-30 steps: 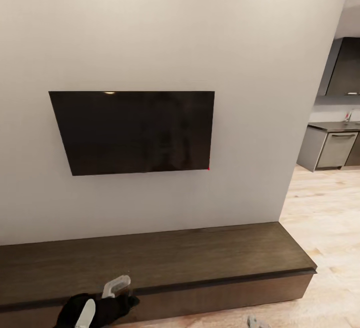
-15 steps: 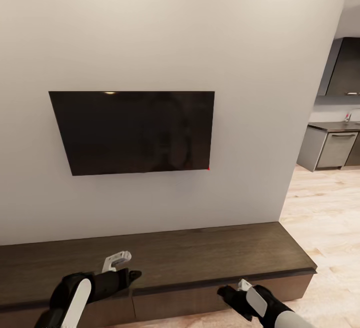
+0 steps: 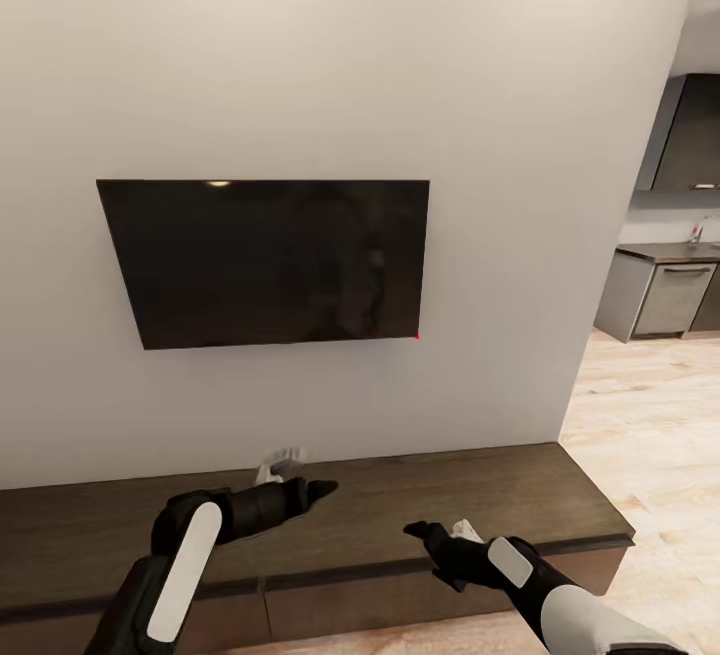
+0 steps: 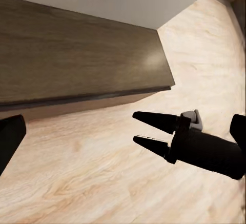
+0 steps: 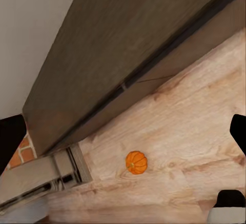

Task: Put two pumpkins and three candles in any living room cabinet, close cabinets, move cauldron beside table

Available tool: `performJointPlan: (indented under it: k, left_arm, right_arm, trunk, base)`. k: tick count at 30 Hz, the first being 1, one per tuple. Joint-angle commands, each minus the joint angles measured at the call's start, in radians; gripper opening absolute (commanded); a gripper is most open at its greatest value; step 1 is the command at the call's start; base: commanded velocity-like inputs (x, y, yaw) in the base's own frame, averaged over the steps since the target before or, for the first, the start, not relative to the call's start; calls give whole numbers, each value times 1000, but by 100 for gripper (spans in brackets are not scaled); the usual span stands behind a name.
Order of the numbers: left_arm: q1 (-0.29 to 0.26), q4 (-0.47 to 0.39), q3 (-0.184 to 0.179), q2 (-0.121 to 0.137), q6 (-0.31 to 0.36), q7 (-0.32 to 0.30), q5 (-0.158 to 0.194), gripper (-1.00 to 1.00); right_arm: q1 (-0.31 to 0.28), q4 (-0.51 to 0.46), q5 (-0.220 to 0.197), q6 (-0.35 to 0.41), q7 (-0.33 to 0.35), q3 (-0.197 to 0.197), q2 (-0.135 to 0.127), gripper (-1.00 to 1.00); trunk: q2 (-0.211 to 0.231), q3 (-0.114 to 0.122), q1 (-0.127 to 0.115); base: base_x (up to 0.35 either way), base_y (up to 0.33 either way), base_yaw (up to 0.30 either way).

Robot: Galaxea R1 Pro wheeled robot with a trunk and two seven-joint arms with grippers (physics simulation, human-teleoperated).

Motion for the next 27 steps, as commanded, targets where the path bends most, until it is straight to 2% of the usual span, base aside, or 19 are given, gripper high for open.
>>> performJointPlan:
  k: [1, 7, 9, 12, 16, 17, 20, 22, 23, 27]
  left_arm:
    - [-15, 0, 1, -7, 4, -10, -8, 100]
    - [-86, 0, 0, -17, 8, -12, 0, 100]
    - [-139, 0, -3, -17, 9, -12, 28, 100]
    - [-172, 1, -9, -17, 9, -12, 64, 100]
    - [-186, 7, -11, -16, 9, -12, 114, 100]
    - [-188, 9, -11, -15, 9, -12, 132, 100]
    - [-189, 10, -10, -14, 9, -12, 154, 100]
    - [-190, 10, -10, -14, 9, -11, 166, 100]
    - [-199, 18, -7, -14, 9, -11, 205, 100]
    - [-232, 45, -8, -14, 8, -9, 258, 100]
  right_arm:
    - [-1, 0, 0, 4, 21, 2, 0, 100]
    - [1, 1, 1, -2, 89, 4, 0, 100]
    - [2, 1, 1, -5, 98, 4, 0, 100]
    - [3, 1, 1, -6, 102, 3, 0, 100]
    - [5, 1, 1, -6, 112, 3, 0, 100]
    - [5, 1, 0, -1, 133, 3, -3, 100]
    - [6, 1, 1, 2, 196, 3, -13, 100]
    - [6, 1, 0, 3, 211, 3, -15, 100]
    - [6, 1, -3, 4, 228, 2, -20, 100]
    - [7, 1, -5, 9, 238, 0, -32, 100]
  trunk:
    - [-9, -5, 4]
    - [-51, -24, 27]
    - [-65, -30, 35]
    - [-86, -39, 46]
    - [-114, -52, 62]
    - [-121, -55, 66]
    - [-142, -65, 77]
    - [-156, -71, 85]
    - [-163, -74, 89]
    - [-191, -86, 104]
  base:
    - [0, 0, 0]
    - [0, 0, 0]
    - [0, 0, 0]
    - [0, 0, 0]
    - [0, 0, 0]
    - [0, 0, 0]
    - [0, 0, 0]
    - [0, 0, 0]
    - [0, 0, 0]
    - [0, 0, 0]
